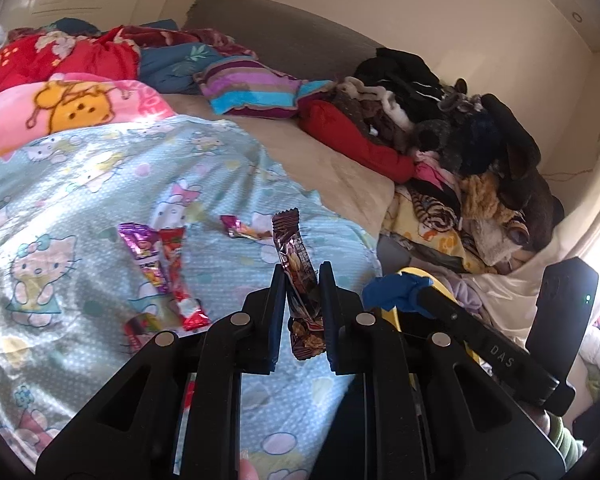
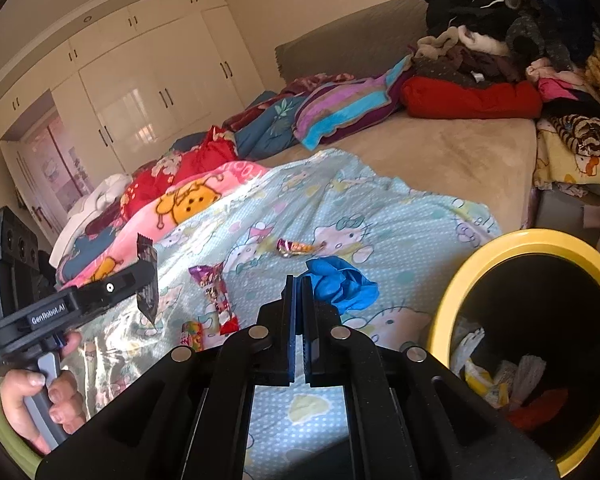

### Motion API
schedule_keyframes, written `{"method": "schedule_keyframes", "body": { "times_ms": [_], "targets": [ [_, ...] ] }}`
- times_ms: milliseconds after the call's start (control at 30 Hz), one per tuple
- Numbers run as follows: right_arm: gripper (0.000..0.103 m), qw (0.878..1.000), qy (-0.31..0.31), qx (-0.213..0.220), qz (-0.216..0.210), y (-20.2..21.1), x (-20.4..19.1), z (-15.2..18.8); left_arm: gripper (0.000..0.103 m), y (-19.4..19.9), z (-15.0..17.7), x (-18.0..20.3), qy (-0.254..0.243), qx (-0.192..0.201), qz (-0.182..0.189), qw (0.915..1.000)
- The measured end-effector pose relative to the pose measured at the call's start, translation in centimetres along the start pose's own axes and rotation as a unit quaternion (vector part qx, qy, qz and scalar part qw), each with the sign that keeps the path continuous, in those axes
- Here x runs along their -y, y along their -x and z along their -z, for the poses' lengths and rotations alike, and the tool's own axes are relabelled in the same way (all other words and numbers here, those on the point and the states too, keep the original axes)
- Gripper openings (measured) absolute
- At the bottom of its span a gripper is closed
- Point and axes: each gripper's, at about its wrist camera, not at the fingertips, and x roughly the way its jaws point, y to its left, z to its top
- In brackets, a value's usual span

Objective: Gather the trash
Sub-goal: 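Carry the chocolate wrapper and blue cloth over the yellow-rimmed bin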

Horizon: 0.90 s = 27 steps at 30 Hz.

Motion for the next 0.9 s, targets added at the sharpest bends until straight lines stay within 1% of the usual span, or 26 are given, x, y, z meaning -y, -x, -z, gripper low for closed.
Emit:
{"method": "schedule_keyframes", "body": {
  "times_ms": [500,900],
  "targets": [
    [0.003,0.999,-0.022,0.032,0.021,3.3,3.3,-0.9,0.011,-1.4,0.9,4.2,-0.037,-0.016,0.032,0.9987],
    [0.003,0.997,-0.045,0.049,0.041,5.2,6.1,-1.3,0.011,-2.6,1.8,7.7,-0.069,-0.030,0.056,0.9956]
  ]
}}
